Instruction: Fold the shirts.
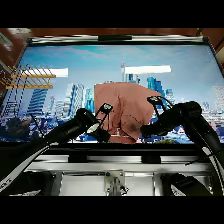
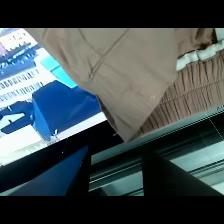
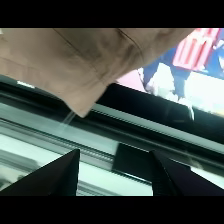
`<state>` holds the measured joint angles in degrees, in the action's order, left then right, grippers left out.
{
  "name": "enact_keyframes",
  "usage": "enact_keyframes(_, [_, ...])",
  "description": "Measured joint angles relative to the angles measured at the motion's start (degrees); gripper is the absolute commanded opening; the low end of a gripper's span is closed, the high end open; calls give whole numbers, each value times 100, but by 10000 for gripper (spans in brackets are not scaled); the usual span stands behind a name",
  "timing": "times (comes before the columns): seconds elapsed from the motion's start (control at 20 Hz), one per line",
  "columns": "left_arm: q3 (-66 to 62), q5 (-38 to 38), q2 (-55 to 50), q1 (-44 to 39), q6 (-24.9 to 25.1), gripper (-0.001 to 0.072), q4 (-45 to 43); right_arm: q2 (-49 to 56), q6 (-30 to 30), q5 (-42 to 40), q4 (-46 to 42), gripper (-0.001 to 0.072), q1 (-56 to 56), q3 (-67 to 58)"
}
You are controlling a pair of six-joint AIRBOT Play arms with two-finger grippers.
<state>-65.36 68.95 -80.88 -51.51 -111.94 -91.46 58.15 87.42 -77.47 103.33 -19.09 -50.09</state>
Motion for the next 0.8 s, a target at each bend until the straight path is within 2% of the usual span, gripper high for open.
enact_keyframes(0.15, [44, -4, 225, 310, -70, 404, -61, 0, 188, 433, 278, 554, -98, -68])
enact_keyframes(0.2, [48, -22, 273, 442, -74, 463, -72, 9, 229, 623, 321, 554, -192, -79])
enact_keyframes(0.35, [61, -216, 304, 918, -31, 481, -17, 238, 295, 1294, 348, 557, -577, -98])
enact_keyframes(0.4, [63, -348, 280, 1032, 20, 481, 68, 391, 317, 1480, 350, 679, -702, -101])
enact_keyframes(0.6, [68, -909, 103, 1246, 229, 481, 750, 1180, 313, 2105, 138, 679, -1032, -105])
enact_keyframes(0.8, [66, -1193, -238, 1294, 308, 480, 1080, 1589, -2, 2424, -442, 653, -1128, -111])
